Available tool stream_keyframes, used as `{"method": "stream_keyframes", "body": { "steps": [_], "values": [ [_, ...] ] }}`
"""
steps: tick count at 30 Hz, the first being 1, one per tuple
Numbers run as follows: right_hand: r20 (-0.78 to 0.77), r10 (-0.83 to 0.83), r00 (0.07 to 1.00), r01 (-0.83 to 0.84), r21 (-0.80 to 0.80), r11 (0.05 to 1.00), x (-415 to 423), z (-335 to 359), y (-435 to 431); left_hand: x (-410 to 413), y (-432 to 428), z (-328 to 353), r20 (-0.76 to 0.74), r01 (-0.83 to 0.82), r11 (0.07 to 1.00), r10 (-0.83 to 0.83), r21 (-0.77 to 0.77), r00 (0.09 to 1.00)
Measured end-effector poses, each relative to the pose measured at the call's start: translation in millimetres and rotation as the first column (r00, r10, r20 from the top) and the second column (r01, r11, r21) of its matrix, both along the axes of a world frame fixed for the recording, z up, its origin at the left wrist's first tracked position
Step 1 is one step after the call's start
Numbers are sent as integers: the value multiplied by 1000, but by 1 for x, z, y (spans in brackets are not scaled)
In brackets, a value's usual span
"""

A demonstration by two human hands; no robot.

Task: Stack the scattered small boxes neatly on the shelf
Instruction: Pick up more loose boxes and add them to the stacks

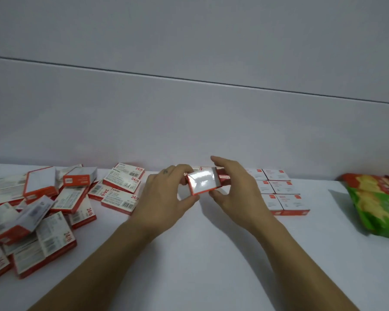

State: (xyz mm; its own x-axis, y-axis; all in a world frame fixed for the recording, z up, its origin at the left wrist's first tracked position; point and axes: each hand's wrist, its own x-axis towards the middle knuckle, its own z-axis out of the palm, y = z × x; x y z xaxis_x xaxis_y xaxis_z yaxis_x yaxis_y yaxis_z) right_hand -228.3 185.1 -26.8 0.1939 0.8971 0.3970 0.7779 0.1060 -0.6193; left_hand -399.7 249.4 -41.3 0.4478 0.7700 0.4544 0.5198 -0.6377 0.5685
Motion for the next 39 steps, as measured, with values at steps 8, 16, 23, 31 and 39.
{"method": "stream_keyframes", "body": {
  "steps": [8, 16, 23, 31, 39],
  "values": [
    [-215, 20, 976, -39, -83, 996, -8, 4, -17, 2, -17, -1, 96, 60, 994, -50, -96, 994],
    [-293, -76, 953, 20, -190, 982, 0, 43, -21, 21, -34, 29, 195, 139, 990, -133, -18, 972],
    [-778, 247, 578, -453, -55, 890, 46, 61, -42, 48, -37, 47, 180, 213, 969, -188, -129, 966],
    [-769, 79, 635, -277, -130, 952, 79, 45, -60, 81, -58, 35, 231, 152, 965, -101, -212, 968],
    [-708, 51, 705, -188, -117, 975, 68, 25, -73, 70, -66, 11, 408, 223, 897, -52, -383, 912]
  ]
}}
